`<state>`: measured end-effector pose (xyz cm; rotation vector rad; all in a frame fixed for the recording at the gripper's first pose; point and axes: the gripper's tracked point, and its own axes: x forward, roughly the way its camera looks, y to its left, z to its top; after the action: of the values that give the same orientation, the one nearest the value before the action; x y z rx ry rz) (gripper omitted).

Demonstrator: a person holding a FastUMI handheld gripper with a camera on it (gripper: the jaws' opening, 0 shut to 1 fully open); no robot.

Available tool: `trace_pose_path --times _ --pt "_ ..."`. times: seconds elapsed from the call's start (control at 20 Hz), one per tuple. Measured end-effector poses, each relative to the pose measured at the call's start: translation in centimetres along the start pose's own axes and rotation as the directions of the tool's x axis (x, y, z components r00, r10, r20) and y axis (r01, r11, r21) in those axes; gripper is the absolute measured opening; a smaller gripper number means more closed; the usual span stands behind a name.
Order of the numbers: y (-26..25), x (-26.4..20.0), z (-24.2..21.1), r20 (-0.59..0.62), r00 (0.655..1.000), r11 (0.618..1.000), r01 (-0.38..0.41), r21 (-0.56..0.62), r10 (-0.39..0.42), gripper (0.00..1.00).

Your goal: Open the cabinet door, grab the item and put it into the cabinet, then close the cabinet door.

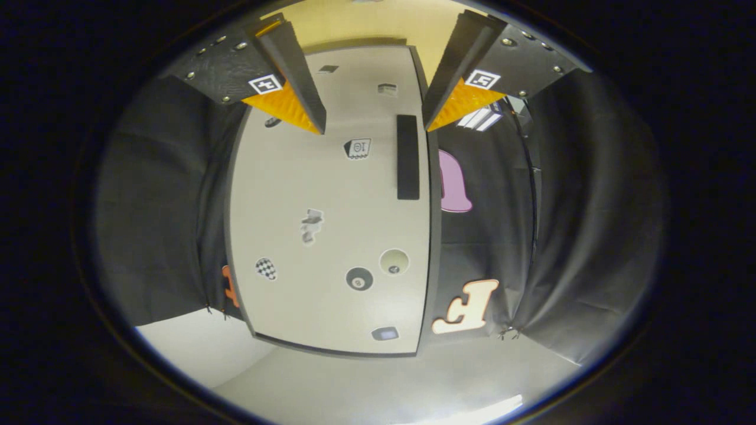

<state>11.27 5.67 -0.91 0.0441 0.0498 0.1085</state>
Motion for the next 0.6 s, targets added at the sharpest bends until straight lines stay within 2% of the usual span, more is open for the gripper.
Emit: trace_pose_path --times 0.3,0.6 --pt "2.6 5.4 -0.5 -0.001 1.000 0.999 -0.028 0.018 0.028 0.97" --pt "3.0 9.1 -0.9 -0.007 1.000 0.999 -0.012 0.030 0.012 0.94"
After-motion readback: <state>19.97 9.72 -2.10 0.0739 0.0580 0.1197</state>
